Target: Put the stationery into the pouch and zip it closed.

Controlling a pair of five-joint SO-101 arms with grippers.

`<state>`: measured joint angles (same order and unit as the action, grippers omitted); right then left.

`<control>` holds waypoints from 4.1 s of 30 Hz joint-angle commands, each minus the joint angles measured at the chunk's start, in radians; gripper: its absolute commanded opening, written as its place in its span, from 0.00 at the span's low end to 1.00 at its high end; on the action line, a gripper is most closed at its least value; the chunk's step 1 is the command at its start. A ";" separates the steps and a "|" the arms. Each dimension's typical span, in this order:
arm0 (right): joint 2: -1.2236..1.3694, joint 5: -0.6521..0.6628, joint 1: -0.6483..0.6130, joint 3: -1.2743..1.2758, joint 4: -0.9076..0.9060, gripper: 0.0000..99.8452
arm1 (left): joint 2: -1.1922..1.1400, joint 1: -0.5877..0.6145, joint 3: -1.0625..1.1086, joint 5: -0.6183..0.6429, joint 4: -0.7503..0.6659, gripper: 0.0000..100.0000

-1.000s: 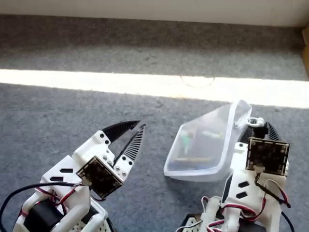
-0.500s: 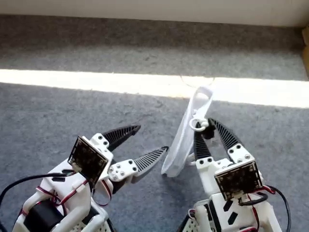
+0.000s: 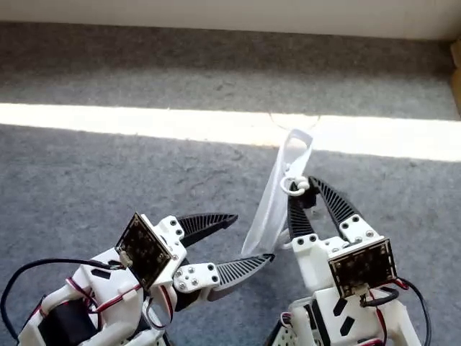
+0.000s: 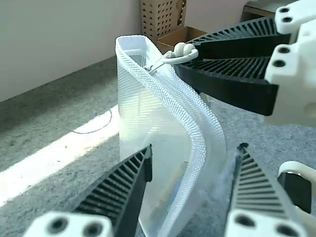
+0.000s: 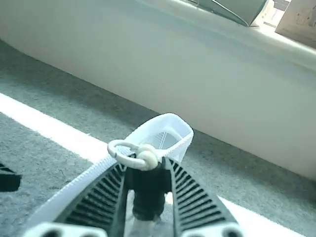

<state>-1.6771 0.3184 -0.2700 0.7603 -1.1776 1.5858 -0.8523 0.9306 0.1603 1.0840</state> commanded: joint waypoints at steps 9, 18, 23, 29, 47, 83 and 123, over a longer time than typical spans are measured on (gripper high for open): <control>0.002 -0.014 -0.013 -0.047 -0.002 0.00 | 0.001 0.007 0.108 0.009 -0.126 0.26; 0.002 -0.014 -0.013 -0.045 -0.031 0.00 | 0.008 0.093 0.176 0.008 -0.256 0.21; 0.002 -0.014 -0.013 -0.045 -0.047 0.00 | 0.007 0.085 0.177 0.008 -0.256 0.21; 0.001 -0.014 -0.013 -0.045 -0.071 0.00 | 0.001 0.085 0.205 0.008 -0.310 0.21; 0.001 -0.014 -0.013 -0.047 -0.130 0.00 | 0.010 0.093 0.268 0.002 -0.417 0.01; 0.010 -0.011 0.236 -0.022 0.116 0.00 | 0.012 0.171 0.124 -0.532 -0.158 0.01; 0.004 -0.264 -0.150 0.065 -0.058 0.25 | 0.012 0.228 0.127 -0.535 -0.164 0.01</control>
<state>-1.6755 0.0713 -0.3514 0.8692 -1.2789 1.5965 -0.6345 1.1070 -0.3644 0.9229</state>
